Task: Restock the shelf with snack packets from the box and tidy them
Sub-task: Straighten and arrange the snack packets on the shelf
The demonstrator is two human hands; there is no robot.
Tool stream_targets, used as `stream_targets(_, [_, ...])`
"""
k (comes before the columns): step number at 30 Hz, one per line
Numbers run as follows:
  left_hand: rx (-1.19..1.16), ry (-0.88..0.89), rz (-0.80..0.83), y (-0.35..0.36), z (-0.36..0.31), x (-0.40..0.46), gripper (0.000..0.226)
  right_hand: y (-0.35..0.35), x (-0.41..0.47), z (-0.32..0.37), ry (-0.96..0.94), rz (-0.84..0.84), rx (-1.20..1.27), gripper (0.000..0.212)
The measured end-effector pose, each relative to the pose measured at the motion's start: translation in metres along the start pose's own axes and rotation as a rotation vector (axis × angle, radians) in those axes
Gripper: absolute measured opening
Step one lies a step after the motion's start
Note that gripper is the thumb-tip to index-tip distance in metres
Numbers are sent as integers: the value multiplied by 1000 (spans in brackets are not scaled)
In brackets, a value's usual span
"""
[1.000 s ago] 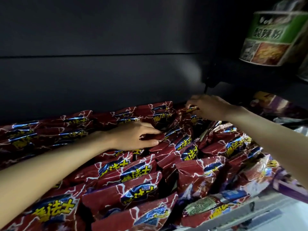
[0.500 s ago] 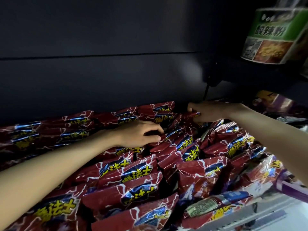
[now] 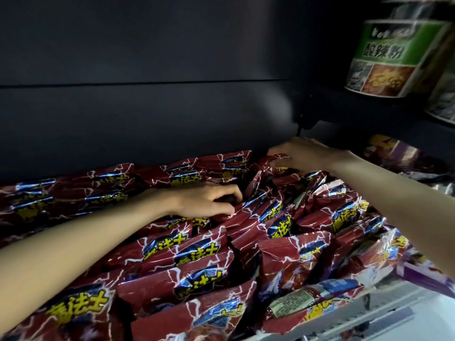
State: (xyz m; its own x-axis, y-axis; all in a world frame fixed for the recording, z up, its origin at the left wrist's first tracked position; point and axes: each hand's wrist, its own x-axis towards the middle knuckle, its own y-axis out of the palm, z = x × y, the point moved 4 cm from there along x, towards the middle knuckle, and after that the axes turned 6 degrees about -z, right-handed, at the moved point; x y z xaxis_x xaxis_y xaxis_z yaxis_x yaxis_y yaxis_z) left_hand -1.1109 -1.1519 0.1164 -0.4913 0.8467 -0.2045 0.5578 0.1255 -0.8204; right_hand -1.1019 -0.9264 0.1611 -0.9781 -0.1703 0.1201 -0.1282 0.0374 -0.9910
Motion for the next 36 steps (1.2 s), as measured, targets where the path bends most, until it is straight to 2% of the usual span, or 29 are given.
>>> stream_targets(5, [-74,-13,44,2,-1,-1,41,-7,0,10,-38,-68,25,35])
stream_targets(8, [-24,-12,62,0,1,3,55,-10,5,16,-79,-135,31,36])
stream_targets(13, [29,-53,100,-7,1,9,53,-25,12,14,18,-334,65,30])
stream_targets(19, [-3,-73,62,-6,5,9,50,-37,0,12,-36,-240,438,9])
stream_targets(21, [-15,-62,45,-5,4,8,50,-44,-2,13,-33,-277,548,7])
stream_targets(23, [-21,-72,19,-6,6,8,50,-41,1,22,-34,-269,542,17])
stream_targets(27, [99,-62,-121,-11,10,6,51,-9,15,46,-80,-208,387,32])
stream_targets(30, [232,-60,-234,-13,17,-5,54,-3,27,56,-61,-195,385,33])
stream_targets(32, [177,-59,-303,-13,24,-13,55,5,32,67,-86,-139,365,31])
stream_targets(34, [64,-70,-460,-20,32,-18,37,20,36,82,-129,-83,332,33])
stream_targets(36, [48,-60,-633,-34,40,-21,15,35,39,92,-151,-45,291,37])
